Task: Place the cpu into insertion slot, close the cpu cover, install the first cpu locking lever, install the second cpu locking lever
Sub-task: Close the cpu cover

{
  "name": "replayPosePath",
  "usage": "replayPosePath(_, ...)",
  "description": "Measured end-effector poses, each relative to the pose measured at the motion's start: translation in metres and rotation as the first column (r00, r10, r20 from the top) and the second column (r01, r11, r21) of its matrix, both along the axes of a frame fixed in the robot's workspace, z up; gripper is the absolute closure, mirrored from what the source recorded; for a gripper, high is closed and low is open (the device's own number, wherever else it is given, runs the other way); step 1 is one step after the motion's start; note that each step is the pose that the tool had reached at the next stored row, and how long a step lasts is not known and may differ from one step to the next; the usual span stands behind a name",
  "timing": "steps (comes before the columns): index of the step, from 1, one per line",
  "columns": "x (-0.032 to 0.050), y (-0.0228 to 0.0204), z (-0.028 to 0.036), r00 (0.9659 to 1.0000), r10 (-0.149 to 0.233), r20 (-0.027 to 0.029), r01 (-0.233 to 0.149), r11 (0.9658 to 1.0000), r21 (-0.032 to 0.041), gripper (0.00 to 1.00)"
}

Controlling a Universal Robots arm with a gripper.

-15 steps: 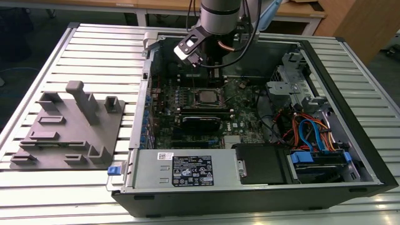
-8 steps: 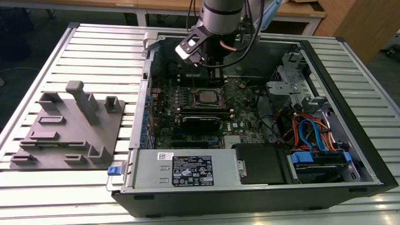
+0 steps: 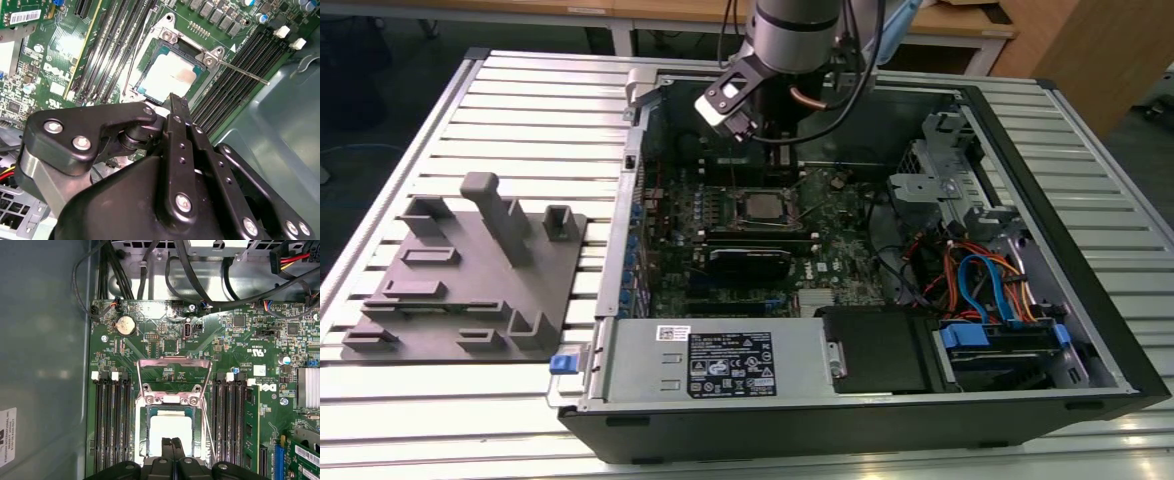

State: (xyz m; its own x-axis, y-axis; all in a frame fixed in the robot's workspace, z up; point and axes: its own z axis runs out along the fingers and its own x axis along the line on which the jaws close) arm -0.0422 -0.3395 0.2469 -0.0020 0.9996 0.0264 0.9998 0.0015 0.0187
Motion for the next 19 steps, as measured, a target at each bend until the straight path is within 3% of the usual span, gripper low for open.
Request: replayPosePath(19,0.0000,0.0000,0.0148,1.0000,0.000,0.0002,0.000,1.0000,0.0004,0.89)
